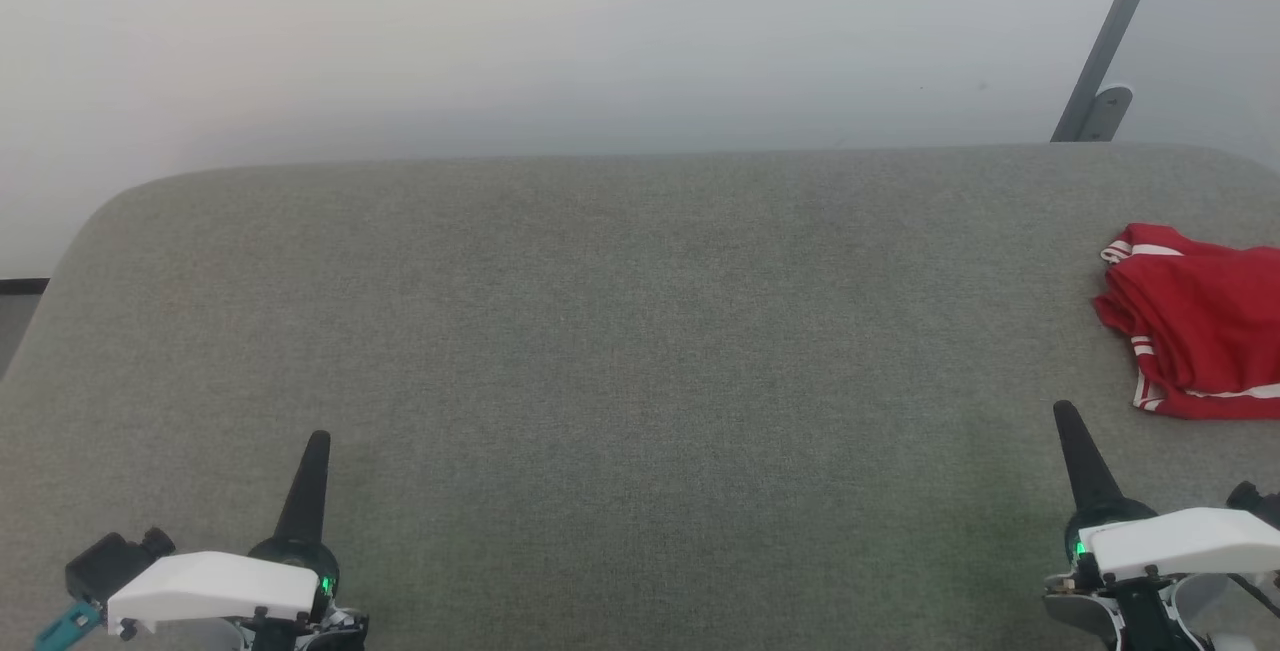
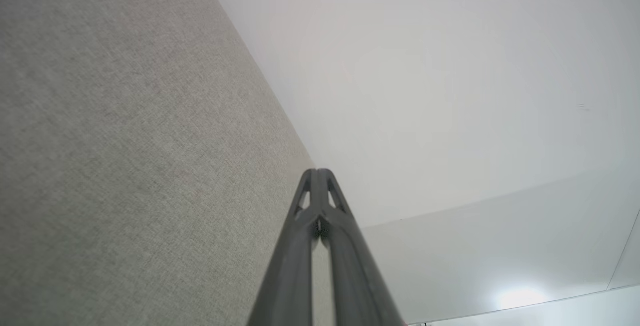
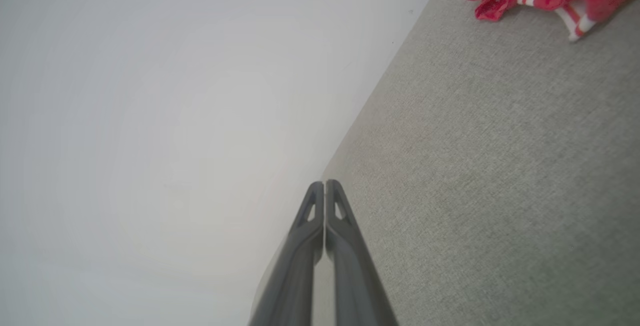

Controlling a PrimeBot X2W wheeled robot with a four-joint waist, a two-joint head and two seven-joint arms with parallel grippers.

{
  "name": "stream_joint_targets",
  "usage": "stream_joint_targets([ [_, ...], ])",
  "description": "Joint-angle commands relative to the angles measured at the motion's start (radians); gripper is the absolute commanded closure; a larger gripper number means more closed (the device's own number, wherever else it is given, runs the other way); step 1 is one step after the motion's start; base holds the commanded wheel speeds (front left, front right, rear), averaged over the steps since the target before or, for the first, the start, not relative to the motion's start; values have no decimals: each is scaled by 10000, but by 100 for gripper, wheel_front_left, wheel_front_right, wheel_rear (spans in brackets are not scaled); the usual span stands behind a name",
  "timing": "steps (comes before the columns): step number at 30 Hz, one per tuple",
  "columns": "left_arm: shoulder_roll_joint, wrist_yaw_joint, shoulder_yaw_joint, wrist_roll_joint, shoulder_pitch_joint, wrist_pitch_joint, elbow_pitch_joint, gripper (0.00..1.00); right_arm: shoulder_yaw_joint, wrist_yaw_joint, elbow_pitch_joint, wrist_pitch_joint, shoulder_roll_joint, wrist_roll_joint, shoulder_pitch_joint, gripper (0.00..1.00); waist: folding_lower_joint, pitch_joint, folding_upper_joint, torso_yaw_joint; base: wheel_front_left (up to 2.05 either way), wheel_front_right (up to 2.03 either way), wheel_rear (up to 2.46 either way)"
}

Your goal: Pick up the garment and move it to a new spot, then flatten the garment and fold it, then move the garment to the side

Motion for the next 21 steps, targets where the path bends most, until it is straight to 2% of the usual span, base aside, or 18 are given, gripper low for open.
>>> stream_joint_targets([
  [1, -6, -19, 60, -304, -203, 84, -103, 100, 22, 3, -135, 91, 6, 279, -190, 100, 0, 1, 0, -1, 0, 0, 0],
  [21, -300, -24, 139, -1650, -444, 554, -124, 100, 37, 3, -143, 467, 134, 1968, -301, 100, 0, 13, 0, -23, 0, 0, 0],
])
